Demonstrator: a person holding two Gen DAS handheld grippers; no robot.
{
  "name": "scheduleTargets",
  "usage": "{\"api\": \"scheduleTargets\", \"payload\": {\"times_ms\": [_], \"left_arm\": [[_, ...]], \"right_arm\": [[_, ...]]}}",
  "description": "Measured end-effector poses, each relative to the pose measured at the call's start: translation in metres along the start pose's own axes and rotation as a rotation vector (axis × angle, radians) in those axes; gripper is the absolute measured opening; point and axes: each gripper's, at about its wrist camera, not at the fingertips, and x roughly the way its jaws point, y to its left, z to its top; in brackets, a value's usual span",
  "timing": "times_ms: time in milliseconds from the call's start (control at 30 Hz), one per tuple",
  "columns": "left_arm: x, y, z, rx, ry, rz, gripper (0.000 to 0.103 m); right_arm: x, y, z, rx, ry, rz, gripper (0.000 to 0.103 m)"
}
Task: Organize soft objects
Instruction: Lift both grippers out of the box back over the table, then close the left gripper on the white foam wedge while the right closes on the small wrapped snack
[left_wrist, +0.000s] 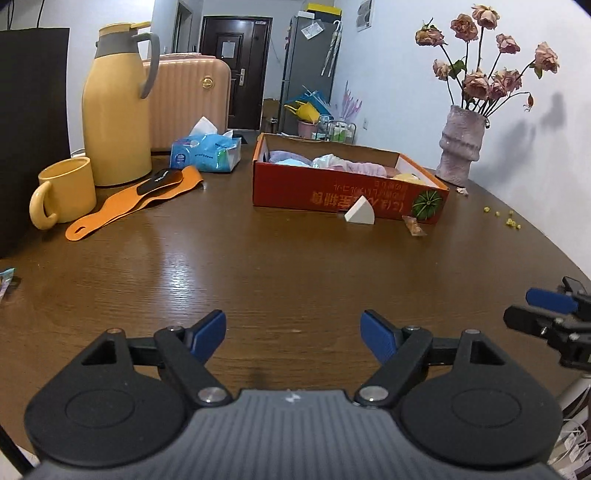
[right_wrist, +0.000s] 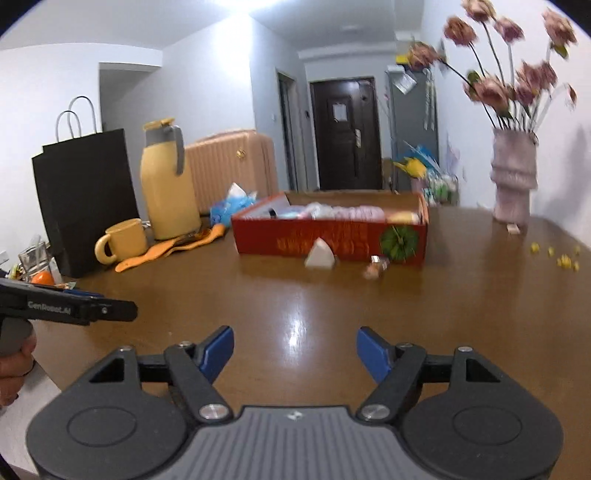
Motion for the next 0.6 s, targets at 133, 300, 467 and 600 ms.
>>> {"api": "scheduleTargets", "payload": {"times_ms": [133, 300, 467, 600], "left_arm": [[0.002, -0.012, 0.008, 0.038, -0.036, -0.009, 0.082], [0.024, -0.027, 0.016, 0.056, -0.045, -0.034, 0.082], [0.066, -0.054, 0.042, 0.141, -0.108, -0.037, 0.081], [0.12, -0.076, 0.074, 0.174, -0.143, -0.063, 0.077]], "right_arm": [[0.003, -0.005, 0.0, 0.024, 0.004, -0.039, 0.073], [0.012, -0.019, 0.004, 0.078, -0.002, -0.068, 0.071], [0.047, -0.042, 0.019, 0.117, 0.017, -0.071, 0.061], [0.096, -0.066, 0.045, 0.163, 0.031, -0.073, 0.049]]}}
